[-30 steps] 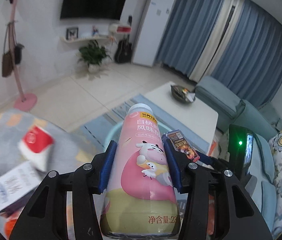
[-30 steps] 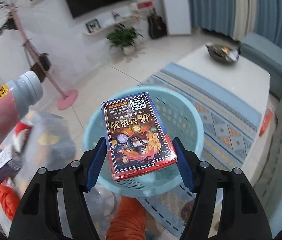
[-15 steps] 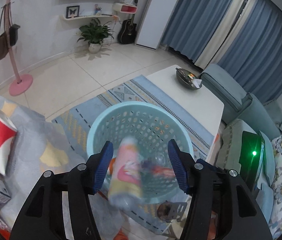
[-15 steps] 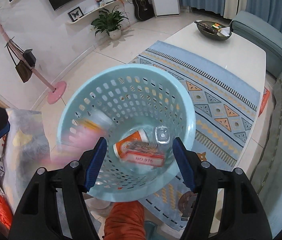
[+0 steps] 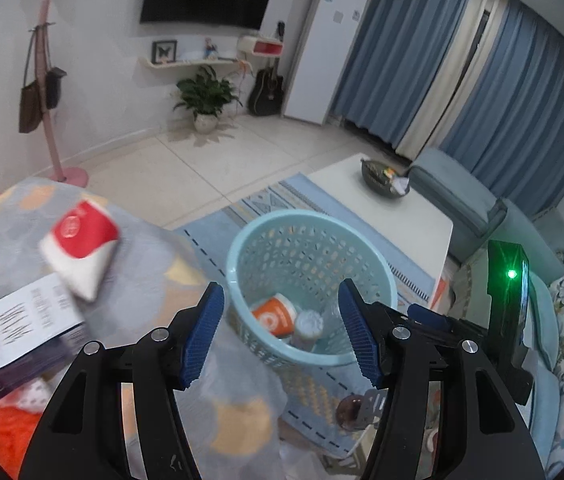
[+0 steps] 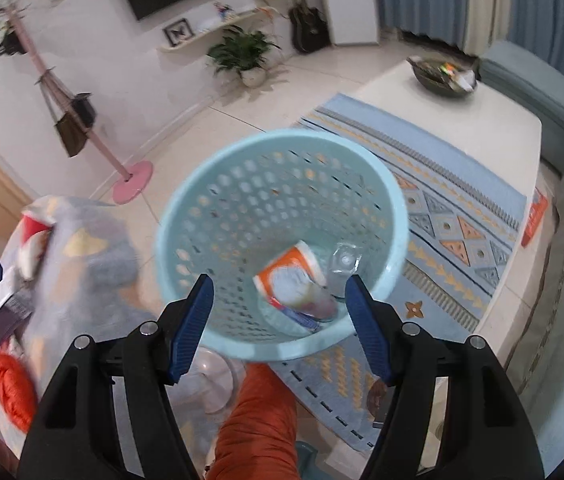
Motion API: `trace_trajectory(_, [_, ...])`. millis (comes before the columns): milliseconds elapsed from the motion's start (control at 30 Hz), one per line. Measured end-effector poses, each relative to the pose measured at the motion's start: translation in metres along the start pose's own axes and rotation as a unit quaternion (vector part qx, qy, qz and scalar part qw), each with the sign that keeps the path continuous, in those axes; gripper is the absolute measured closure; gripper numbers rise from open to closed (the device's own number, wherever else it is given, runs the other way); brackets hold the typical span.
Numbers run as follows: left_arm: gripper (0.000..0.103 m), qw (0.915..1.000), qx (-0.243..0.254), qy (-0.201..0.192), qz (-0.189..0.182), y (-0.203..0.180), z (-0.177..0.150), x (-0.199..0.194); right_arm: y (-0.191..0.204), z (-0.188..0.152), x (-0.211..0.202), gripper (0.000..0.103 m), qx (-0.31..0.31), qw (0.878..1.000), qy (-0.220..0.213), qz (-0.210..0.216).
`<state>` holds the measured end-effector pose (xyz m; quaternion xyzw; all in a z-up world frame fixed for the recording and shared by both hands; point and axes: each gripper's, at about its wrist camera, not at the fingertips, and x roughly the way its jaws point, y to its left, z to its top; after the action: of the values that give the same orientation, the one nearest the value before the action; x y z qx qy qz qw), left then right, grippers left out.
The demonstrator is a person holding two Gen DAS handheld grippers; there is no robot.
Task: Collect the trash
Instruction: 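Carry the pink bottle and card box over the basket and release both, then grasp the white milk carton with the left gripper while the right grasps the red bag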
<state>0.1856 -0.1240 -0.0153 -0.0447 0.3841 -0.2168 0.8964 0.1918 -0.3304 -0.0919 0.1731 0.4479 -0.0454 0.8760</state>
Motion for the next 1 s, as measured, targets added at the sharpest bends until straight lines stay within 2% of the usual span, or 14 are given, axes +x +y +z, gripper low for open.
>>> trace_trajectory(267, [0.045,0.9967,-0.023,-0.075,0.023,0.04,-0.018,-0.091,0.086,-0.013,-0.07,0.038,-0.096,0.992,-0.065,0.052])
trace_trajectory(367, [0.045,0.9933,-0.035,-0.099,0.049,0.066,-0.027,-0.123,0.122,-0.022,-0.091,0.038,-0.137,0.984,-0.086,0.076])
trace_trajectory(400, [0.042,0.992,-0.041,-0.105,0.058,0.075,-0.028,-0.133,0.137,-0.028,-0.098,0.038,-0.155,0.979,-0.096,0.089])
trace_trajectory(533, [0.037,0.9842,-0.058,-0.124,0.113,0.118,-0.037,-0.166,0.185,-0.048,-0.11,0.038,-0.208,0.964,-0.112,0.121])
trace_trajectory(600, [0.029,0.9792,-0.066,-0.125,0.146,0.146,-0.044,-0.179,0.203,-0.059,-0.108,0.033,-0.227,0.958,-0.114,0.132])
trace_trajectory(767, [0.027,0.9672,-0.088,-0.102,0.215,0.211,-0.054,-0.187,0.243,-0.092,-0.083,0.03,-0.245,0.949,-0.09,0.175])
trace_trajectory(833, [0.027,0.9648,-0.103,-0.088,0.226,0.231,-0.056,-0.184,0.254,-0.106,-0.068,0.03,-0.248,0.949,-0.078,0.18])
trace_trajectory(933, [0.027,0.9698,-0.125,-0.065,0.199,0.259,-0.059,-0.177,0.266,-0.118,-0.05,0.03,-0.257,0.948,-0.053,0.178])
trace_trajectory(1000, [0.027,0.9675,-0.146,-0.047,0.201,0.274,-0.061,-0.166,0.273,-0.126,-0.041,0.03,-0.264,0.948,-0.039,0.174])
